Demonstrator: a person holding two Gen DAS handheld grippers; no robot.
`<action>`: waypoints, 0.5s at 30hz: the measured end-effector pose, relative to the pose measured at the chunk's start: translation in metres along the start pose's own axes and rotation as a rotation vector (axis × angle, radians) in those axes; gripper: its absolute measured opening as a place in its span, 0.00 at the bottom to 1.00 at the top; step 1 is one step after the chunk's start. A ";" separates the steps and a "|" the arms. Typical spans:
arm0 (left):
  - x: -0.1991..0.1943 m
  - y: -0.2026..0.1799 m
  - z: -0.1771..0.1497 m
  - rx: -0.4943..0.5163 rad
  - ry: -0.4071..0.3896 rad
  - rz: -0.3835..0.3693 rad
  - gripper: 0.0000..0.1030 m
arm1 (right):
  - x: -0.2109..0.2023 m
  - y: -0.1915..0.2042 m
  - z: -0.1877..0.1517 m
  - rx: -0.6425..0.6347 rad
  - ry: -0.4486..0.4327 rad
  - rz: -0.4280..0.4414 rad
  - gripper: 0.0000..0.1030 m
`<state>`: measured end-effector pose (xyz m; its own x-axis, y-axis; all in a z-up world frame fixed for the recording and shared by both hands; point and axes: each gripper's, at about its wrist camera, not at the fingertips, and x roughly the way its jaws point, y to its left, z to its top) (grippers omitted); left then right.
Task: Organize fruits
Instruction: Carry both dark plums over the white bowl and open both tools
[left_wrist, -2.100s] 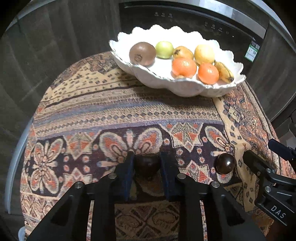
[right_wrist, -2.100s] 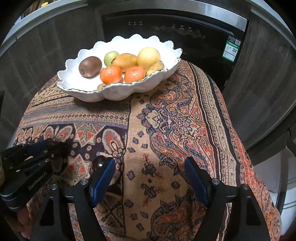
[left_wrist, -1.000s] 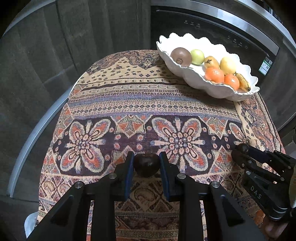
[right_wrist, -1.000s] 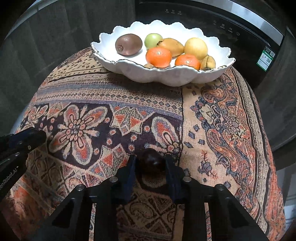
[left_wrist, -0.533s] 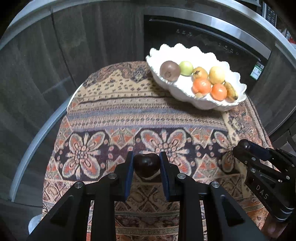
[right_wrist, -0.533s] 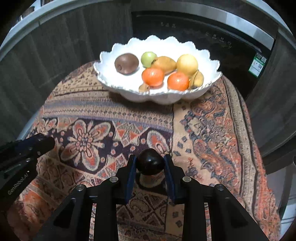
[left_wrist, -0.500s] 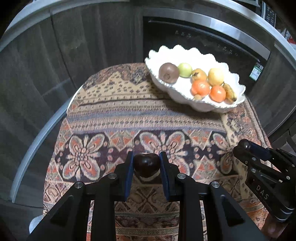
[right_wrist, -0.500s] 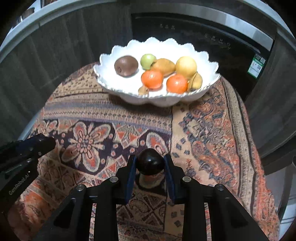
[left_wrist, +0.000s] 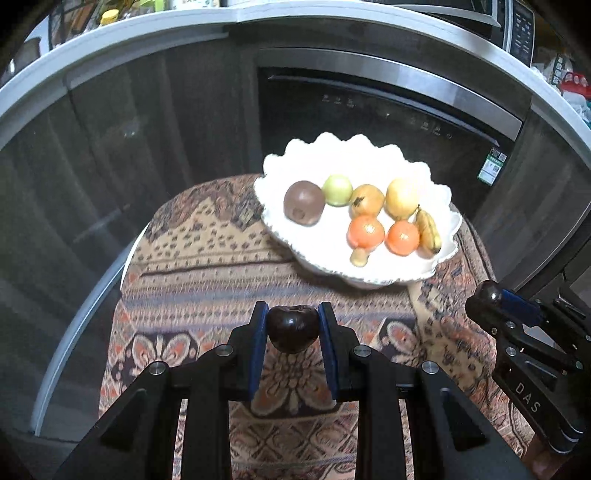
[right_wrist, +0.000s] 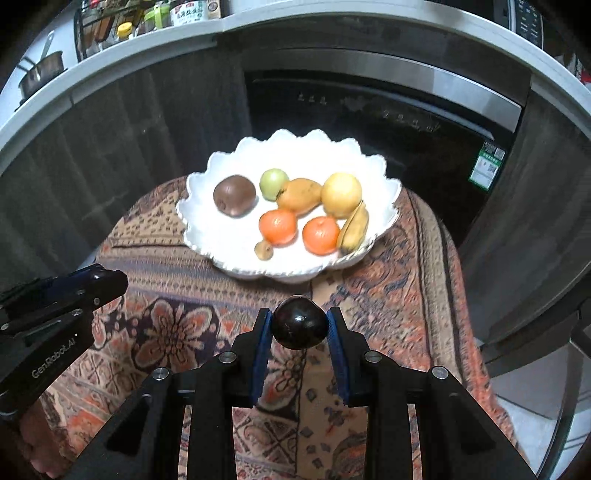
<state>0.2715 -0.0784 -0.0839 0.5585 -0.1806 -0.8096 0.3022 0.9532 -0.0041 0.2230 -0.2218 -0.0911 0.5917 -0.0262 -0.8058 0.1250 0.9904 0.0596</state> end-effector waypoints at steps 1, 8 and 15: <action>0.000 -0.001 0.003 0.003 -0.001 -0.002 0.26 | -0.001 -0.002 0.004 0.002 -0.006 -0.003 0.30; 0.006 -0.011 0.031 0.028 -0.012 -0.019 0.26 | -0.004 -0.013 0.027 0.009 -0.033 -0.011 0.30; 0.025 -0.009 0.055 0.034 -0.006 -0.017 0.26 | 0.008 -0.014 0.049 0.009 -0.036 -0.004 0.30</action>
<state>0.3252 -0.1051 -0.0721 0.5576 -0.1979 -0.8062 0.3377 0.9412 0.0025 0.2650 -0.2423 -0.0701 0.6195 -0.0348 -0.7842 0.1343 0.9890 0.0621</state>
